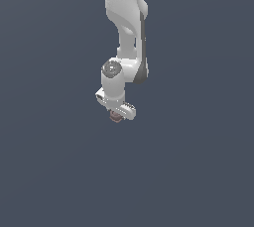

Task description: Pick up the object and move it to a goal position.

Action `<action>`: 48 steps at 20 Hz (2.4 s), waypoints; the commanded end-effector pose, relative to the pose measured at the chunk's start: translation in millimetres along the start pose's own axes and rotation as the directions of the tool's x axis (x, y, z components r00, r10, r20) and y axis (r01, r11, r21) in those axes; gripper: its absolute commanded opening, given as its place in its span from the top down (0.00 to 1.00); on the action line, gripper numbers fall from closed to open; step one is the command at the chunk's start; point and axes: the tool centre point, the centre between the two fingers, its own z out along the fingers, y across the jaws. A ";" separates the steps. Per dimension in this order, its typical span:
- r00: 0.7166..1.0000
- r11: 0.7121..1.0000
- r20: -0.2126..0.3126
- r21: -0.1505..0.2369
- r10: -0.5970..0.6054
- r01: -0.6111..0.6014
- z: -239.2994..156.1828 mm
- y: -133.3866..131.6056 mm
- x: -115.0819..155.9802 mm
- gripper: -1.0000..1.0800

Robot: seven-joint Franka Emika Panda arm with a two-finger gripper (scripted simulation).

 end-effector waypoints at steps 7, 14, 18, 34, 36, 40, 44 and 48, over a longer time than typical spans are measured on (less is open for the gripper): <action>1.000 1.000 -0.001 0.001 0.001 -0.001 6.3 -0.4 0.8 1.00; 1.000 1.000 -0.002 0.002 0.001 -0.001 5.5 -0.6 1.2 1.00; 1.000 1.000 -0.002 0.002 0.001 -0.001 2.7 -0.9 -1.3 1.00; 1.000 1.000 -0.002 0.002 0.001 -0.001 -64.8 -6.2 -59.6 1.00; 1.000 1.000 -0.002 0.002 0.001 -0.001 -78.2 -7.3 -70.7 1.00; 1.000 1.000 -0.002 0.001 0.001 -0.001 -101.1 -9.5 -89.6 1.00; 1.000 1.000 -0.002 0.000 0.001 -0.001 -119.1 -11.4 -103.8 1.00; 1.000 1.000 -0.002 0.000 0.001 -0.001 -131.8 -12.9 -113.4 1.00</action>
